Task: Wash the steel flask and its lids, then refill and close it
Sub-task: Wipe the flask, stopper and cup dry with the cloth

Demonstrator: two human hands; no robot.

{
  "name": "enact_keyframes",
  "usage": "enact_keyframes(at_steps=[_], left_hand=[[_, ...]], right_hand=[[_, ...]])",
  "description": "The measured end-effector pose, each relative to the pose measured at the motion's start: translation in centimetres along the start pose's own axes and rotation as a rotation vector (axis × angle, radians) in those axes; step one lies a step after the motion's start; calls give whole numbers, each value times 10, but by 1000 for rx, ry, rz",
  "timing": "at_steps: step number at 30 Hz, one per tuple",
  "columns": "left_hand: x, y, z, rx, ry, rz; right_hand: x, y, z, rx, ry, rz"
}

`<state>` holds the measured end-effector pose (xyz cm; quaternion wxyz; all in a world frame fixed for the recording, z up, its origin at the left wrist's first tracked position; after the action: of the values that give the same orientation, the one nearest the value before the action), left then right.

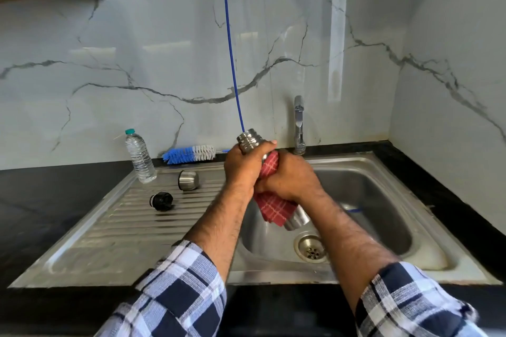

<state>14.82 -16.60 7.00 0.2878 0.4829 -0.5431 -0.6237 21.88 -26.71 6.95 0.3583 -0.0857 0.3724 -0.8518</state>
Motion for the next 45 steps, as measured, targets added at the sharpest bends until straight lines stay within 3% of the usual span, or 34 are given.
enact_keyframes(at_steps=[2, 4, 12, 14, 15, 17, 21, 24, 28, 33, 36, 40, 43, 45], left_hand=[[1, -2, -4, -15, -27, 10], [2, 2, -3, 4, -50, 26], [-16, 42, 18, 139, -139, 69], [-23, 50, 21, 182, -106, 77], [-25, 52, 23, 181, -93, 75], [-28, 53, 27, 164, -26, 67], [-27, 42, 27, 109, 91, 69], [-18, 41, 21, 48, 50, 64], [-1, 44, 13, -90, -131, 22], [14, 54, 7, -202, -391, -16], [0, 61, 27, -45, -257, -11], [22, 18, 47, -44, -167, 224], [47, -8, 39, 71, -125, 334], [51, -15, 29, 124, -98, 302]], right_hand=[[-3, -4, 1, 2, 91, -26], [-7, -2, 1, 2, 58, -41], [-2, 31, 22, -726, -989, -193], [4, 42, 22, -828, -1113, -243], [7, 45, 22, -826, -1104, -247], [10, 46, 22, -666, -903, -183], [18, 34, 11, -84, -202, -36], [19, 27, 2, 0, -52, -1], [8, 25, 1, -194, -105, -18], [-3, 17, 4, -646, -205, -46], [-6, 17, 5, -1022, -277, -133], [-17, 14, 4, -1528, -256, -272], [-19, 5, 1, -1668, -134, -341], [-17, 0, -7, -1674, -57, -373]])
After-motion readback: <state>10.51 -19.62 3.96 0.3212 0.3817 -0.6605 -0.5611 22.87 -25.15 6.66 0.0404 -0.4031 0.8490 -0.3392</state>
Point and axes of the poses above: each hand's wrist, its own x-axis away from the middle knuckle, its own z-axis out of the back of the hand, y = z × x, the point moved 1 cm from there along -x, towards the middle knuckle, and after that the axes turned 13 degrees about -z, right-handed, at the moved point
